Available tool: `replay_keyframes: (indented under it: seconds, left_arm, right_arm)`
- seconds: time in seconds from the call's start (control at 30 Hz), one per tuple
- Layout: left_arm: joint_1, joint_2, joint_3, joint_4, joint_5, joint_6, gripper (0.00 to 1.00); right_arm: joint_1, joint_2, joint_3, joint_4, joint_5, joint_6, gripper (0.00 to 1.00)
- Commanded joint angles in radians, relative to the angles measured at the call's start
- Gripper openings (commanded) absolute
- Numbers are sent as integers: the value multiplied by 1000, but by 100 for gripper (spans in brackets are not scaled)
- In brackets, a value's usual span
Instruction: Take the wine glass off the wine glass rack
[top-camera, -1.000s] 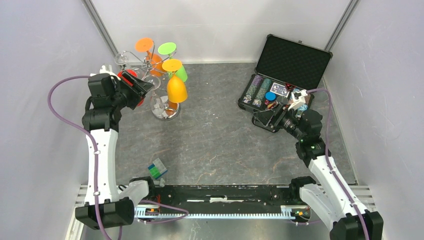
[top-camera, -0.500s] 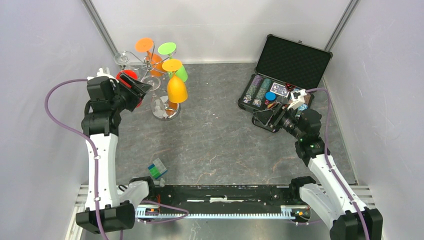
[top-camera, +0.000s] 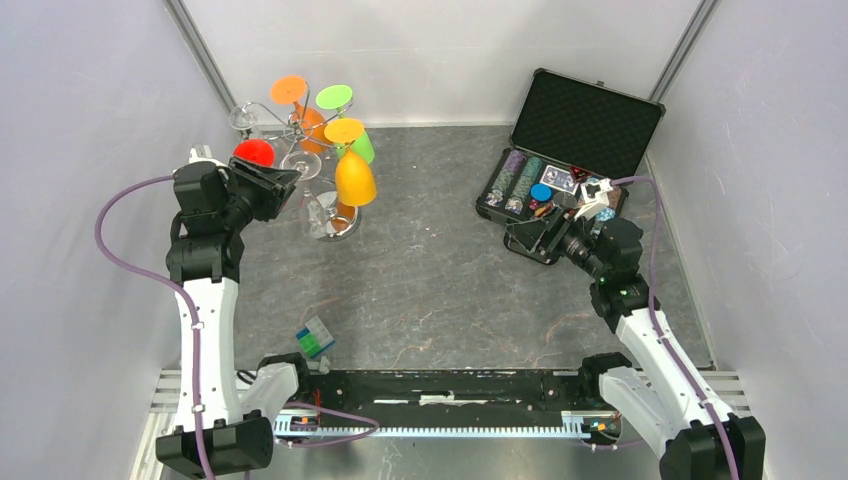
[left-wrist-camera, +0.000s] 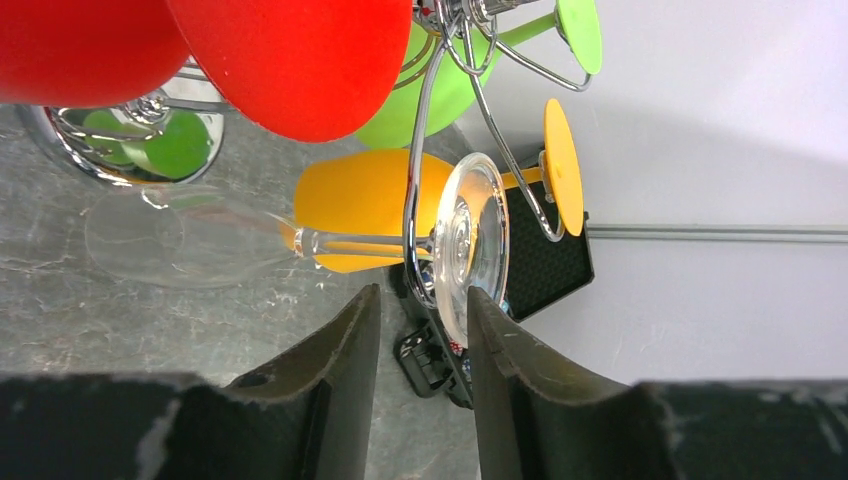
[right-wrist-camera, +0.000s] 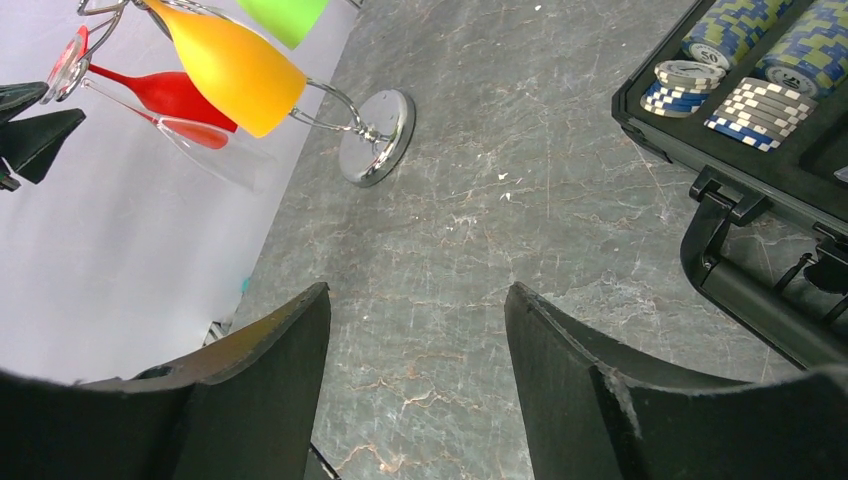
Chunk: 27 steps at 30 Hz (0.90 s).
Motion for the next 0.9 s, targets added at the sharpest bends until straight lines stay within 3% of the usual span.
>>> replay_keyframes:
  seconds: [0.0, 0.23, 0.43, 0.87]
  left_arm:
    - [7, -5, -3, 72, 53, -94, 40]
    - [8, -13, 16, 37, 65, -112, 44]
    - [11, -50, -12, 59, 20, -155, 26]
    - [16, -50, -36, 117, 12, -220, 24]
  right_arm:
    - [3, 7, 1, 35, -9, -30, 69]
    - [3, 24, -8, 43, -18, -30, 68]
    - [3, 30, -13, 36, -6, -47, 61]
    - [2, 52, -26, 30, 11, -69, 54]
